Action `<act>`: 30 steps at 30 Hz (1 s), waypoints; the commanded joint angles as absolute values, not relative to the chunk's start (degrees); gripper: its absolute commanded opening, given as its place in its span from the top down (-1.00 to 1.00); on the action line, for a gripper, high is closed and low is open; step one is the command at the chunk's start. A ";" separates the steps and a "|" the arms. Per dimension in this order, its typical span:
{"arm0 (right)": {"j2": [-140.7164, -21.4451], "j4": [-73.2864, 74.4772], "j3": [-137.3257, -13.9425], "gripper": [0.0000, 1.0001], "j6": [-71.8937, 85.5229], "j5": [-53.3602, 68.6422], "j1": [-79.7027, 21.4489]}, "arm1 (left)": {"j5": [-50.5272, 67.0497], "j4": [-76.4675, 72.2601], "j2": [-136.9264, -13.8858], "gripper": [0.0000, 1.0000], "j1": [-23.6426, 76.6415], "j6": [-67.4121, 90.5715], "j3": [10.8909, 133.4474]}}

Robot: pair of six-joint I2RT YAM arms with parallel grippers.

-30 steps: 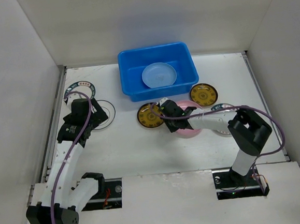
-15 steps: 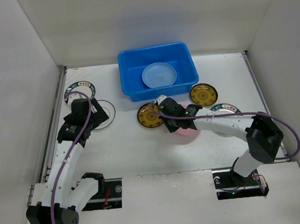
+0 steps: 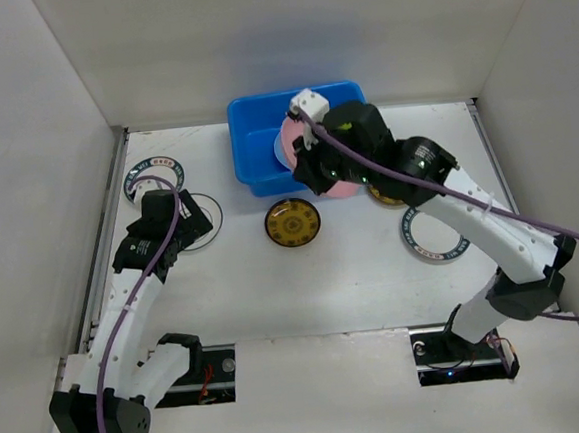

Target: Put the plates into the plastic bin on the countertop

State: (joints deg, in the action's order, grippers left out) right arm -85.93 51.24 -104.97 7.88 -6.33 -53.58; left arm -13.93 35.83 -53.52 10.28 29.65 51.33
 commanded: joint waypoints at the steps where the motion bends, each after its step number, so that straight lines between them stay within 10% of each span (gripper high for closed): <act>1: -93.75 49.67 -116.60 1.00 0.10 -6.95 -49.45 | -13.97 35.33 -51.86 -1.00 11.11 31.20 51.07; 30: -142.64 17.40 -141.59 0.85 2.02 0.97 -31.16 | -14.77 40.34 -39.29 -1.00 13.84 37.18 42.63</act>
State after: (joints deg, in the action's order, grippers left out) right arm -140.79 21.98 -138.93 1.37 0.08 -31.48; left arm -14.02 39.55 -40.45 14.15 36.53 43.40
